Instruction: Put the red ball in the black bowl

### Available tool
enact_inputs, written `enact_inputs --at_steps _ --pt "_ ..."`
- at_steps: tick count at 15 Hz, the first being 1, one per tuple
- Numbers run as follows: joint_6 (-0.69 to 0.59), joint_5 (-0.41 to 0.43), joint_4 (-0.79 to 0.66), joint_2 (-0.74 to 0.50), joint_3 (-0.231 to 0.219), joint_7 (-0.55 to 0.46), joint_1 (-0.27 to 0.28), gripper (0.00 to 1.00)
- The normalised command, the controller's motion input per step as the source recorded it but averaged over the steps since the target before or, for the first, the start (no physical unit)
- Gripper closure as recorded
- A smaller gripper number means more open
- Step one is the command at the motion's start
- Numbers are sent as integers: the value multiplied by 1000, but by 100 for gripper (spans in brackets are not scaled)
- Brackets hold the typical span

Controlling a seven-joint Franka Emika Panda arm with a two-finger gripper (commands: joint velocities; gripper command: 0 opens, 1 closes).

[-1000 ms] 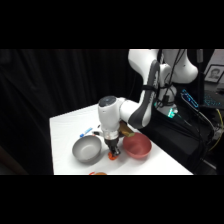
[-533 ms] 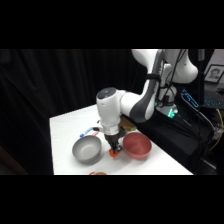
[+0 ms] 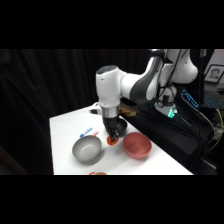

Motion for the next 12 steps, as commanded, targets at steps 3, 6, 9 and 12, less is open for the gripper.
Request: enact_inputs --at_steps 3,6,9,12 --pt "-9 93 -414 -500 -8 -197 -113 97" --pt "32 123 -409 -461 -34 -208 -119 97" --pt "70 109 -405 -448 -67 -196 -118 97" --pt "89 105 -349 -374 -80 -202 -119 97"
